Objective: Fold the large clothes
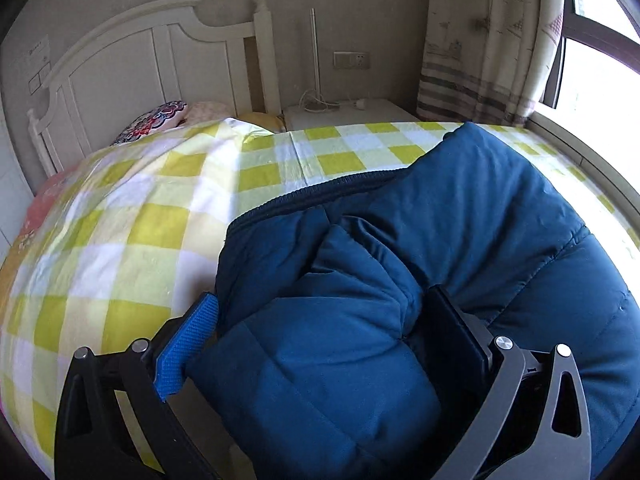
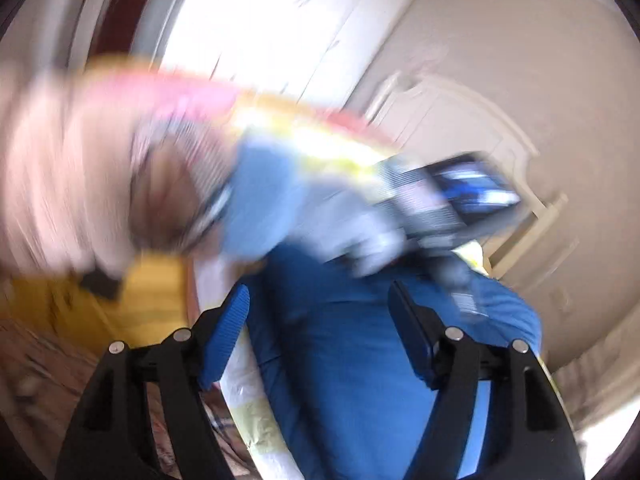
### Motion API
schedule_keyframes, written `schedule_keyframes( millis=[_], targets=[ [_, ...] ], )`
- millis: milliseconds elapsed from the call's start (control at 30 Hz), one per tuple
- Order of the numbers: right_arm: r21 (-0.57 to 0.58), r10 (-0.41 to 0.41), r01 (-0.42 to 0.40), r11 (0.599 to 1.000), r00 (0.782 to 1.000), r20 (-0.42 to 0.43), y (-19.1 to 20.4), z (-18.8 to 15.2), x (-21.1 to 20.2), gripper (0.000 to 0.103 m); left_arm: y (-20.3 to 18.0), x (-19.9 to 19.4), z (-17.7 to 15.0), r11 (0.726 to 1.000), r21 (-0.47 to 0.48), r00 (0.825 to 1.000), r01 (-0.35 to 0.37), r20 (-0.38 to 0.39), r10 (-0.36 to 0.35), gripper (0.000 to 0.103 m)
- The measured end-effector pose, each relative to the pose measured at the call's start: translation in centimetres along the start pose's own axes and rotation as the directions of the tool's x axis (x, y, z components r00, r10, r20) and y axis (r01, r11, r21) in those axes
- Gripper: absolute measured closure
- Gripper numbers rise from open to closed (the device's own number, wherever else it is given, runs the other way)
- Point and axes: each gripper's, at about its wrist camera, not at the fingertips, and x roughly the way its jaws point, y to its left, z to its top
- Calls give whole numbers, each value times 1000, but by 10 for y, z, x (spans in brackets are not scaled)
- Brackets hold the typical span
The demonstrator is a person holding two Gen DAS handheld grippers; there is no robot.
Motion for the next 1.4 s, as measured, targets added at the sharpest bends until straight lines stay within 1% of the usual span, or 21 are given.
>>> schedule_keyframes(
  millis=[100,167,233,300,367,400,467,500,600,667,767,833,933,967,1033,1067,1100,1133,1167,1300,1400],
  targets=[
    [200,-103,86,976,992,75,-77,-3,-35,36,1,1,1,1000,-11,1000,12,5,-12,4],
    [329,-172,148,933,984,45,-138,-8,-35,43,0,1,1,1000,-13,1000,18,2,-18,4],
    [422,-229,234,876,971,-62,-198,-18,-9,56,2,2,2,999,-19,1000,26,1,-26,4],
    [454,-250,290,842,957,-147,-236,-27,24,60,3,3,1,999,-28,999,36,1,-36,4],
    [493,-196,302,816,947,-255,-269,-42,76,60,4,4,1,998,-34,999,44,1,-44,4],
    [524,-105,276,806,937,-332,-279,-58,113,60,5,4,1,998,-39,999,44,-1,-44,4],
    [571,37,212,793,919,-393,-277,-86,165,58,10,6,1,997,-69,1000,24,-7,-24,4],
    [548,5,227,805,921,-389,-273,-87,173,58,16,9,0,995,-89,999,33,-17,-35,4],
    [436,-32,262,861,883,-468,-263,-72,178,58,22,13,-2,991,-116,997,67,-20,-70,4],
    [427,-23,255,867,878,-479,-270,-71,176,58,21,13,-3,991,-117,998,67,-14,-69,4],
    [486,1,240,841,896,-444,-288,-68,169,57,19,11,-4,992,-113,998,62,-7,-63,4],
    [504,-46,265,822,913,-405,-292,-64,153,57,20,11,-4,991,-118,998,68,-5,-69,4],
    [518,-172,342,784,921,-349,-308,-56,132,57,22,11,-5,989,-126,997,75,0,-76,4],
    [545,-170,332,770,930,-326,-314,-57,130,57,21,10,-6,990,-125,997,72,2,-72,4],
    [597,-48,217,772,957,-286,-315,-58,141,60,20,7,-6,991,-118,998,61,5,-61,4],
    [581,33,163,797,950,-311,-307,-59,157,60,19,6,-6,992,-114,999,53,8,-52,4],
    [527,82,141,838,923,-377,-293,-63,177,56,18,4,-5,993,-112,999,34,11,-33,4],
    [429,41,165,888,901,-431,-277,-65,192,56,17,1,-5,994,-107,1000,-3,13,4,4],
    [364,-17,192,912,901,-433,-268,-63,197,56,17,-4,-5,995,-95,999,-40,15,42,4],
    [341,-29,206,917,888,-460,-269,-59,200,56,14,-53,-6,976,-57,976,-208,57,212,4],
    [357,-33,210,910,896,-442,-269,-62,199,56,3,-116,-17,972,-39,961,-233,143,236,4]
  ],
)
